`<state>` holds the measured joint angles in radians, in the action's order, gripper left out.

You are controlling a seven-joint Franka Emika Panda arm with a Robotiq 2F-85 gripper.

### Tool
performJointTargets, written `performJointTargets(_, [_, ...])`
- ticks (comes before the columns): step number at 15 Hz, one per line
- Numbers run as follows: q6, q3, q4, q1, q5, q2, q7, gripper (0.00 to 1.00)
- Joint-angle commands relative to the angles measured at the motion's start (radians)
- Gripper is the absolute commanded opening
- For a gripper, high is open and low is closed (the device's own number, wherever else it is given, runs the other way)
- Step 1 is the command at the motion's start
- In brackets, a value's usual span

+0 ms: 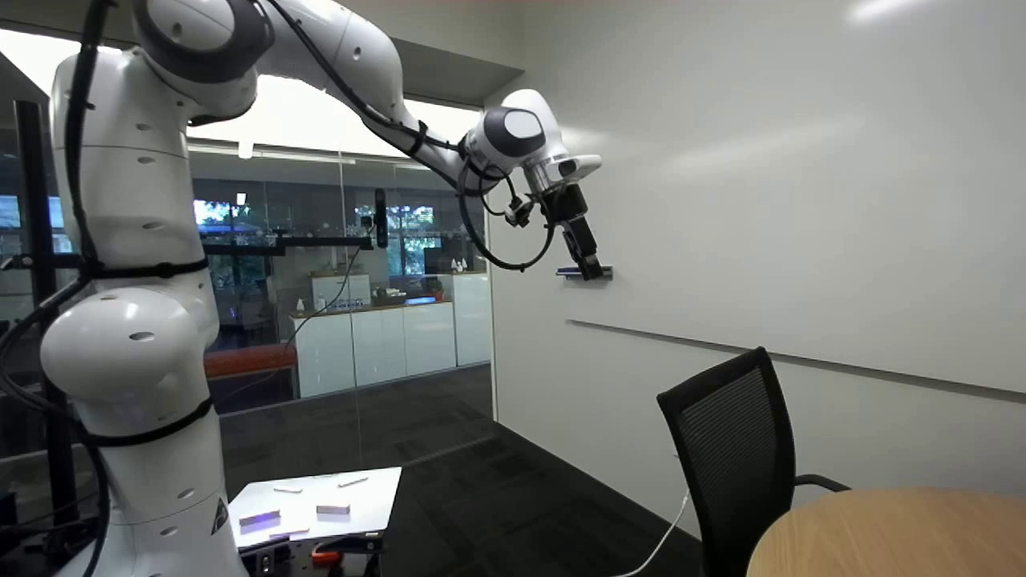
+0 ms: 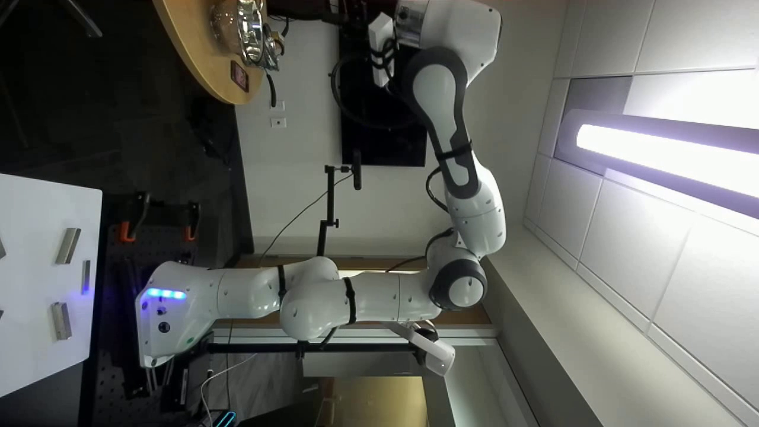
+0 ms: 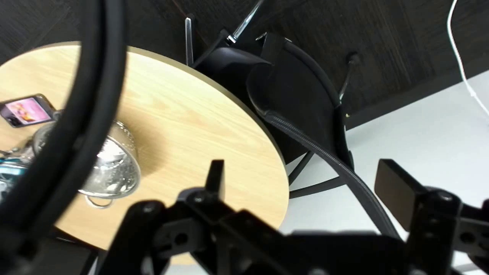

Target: Move the black chair forwards.

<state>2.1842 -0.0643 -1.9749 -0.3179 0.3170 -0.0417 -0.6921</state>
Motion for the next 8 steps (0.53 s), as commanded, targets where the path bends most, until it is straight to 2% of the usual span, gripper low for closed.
performJointTargets(1, [0.012, -0.062, -0.208, 0.082, 0.002, -0.235, -0.102, 1.0])
performJointTargets(5, [0.02, -0.096, -0.368, 0.151, -0.065, -0.425, -0.086, 1.0])
performJointTargets(7, [0.032, -0.09, -0.451, 0.17, -0.11, -0.515, -0.045, 1.0])
performJointTargets(8, [0.061, -0.064, -0.495, 0.16, -0.158, -0.552, 0.023, 1.0])
